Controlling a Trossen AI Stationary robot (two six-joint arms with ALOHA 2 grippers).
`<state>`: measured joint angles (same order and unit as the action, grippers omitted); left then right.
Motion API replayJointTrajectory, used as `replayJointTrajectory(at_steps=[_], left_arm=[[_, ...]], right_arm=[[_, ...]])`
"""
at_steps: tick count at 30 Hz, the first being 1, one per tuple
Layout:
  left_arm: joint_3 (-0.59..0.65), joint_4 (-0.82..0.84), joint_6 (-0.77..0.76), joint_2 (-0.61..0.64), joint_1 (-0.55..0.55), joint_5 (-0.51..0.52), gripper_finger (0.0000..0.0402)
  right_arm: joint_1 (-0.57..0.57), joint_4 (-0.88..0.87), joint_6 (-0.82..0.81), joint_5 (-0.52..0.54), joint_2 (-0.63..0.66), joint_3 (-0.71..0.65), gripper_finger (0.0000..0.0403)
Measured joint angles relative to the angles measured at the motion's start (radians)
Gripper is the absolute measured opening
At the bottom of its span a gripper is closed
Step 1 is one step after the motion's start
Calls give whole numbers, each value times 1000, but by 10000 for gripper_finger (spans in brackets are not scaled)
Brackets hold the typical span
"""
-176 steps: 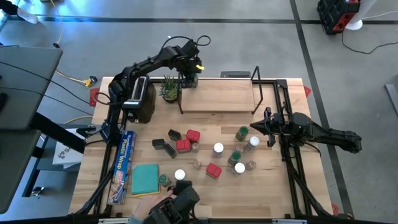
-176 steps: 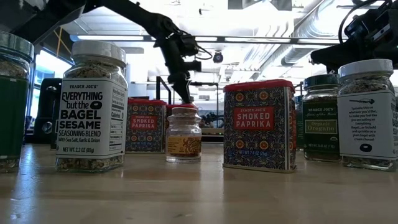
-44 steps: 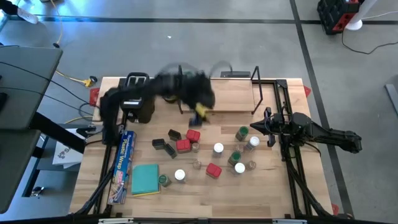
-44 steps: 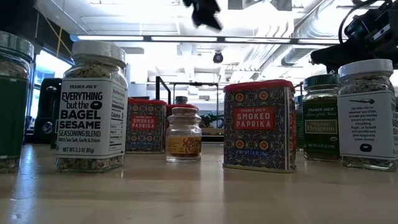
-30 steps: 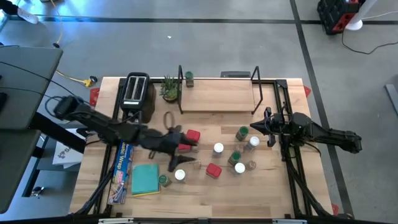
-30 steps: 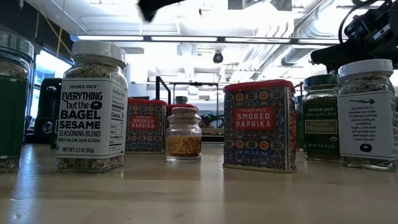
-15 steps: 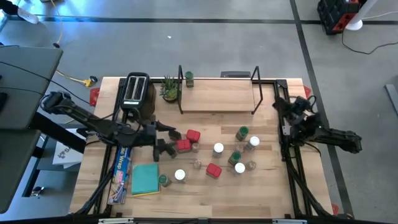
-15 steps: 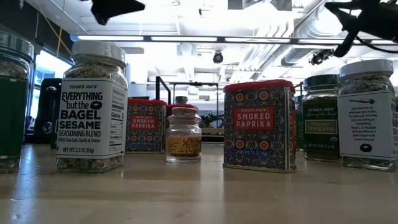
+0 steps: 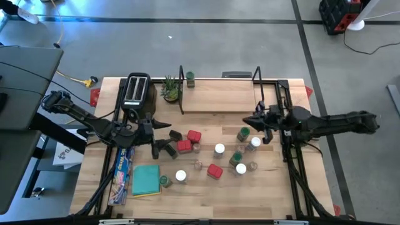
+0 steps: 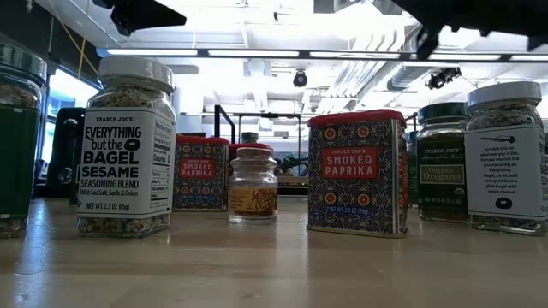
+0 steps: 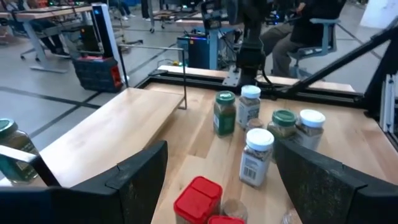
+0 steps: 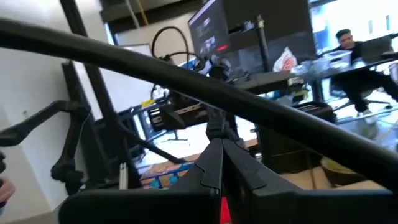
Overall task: Shelf spices
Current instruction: Put the top right green seasoning bottle on the shelf aligned with the other green seasoning bottle
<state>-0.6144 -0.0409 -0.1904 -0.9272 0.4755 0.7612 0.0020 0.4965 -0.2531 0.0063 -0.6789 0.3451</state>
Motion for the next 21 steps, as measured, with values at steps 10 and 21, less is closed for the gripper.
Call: replayJointTrajectory(at_steps=[10, 21], left_arm=[[0, 44, -10, -2, 18, 10, 291], [0, 46, -17, -2, 17, 10, 291]], right_arm=[[4, -6, 9, 0, -196, 157, 0], [14, -510, 254, 242, -247, 470, 0]])
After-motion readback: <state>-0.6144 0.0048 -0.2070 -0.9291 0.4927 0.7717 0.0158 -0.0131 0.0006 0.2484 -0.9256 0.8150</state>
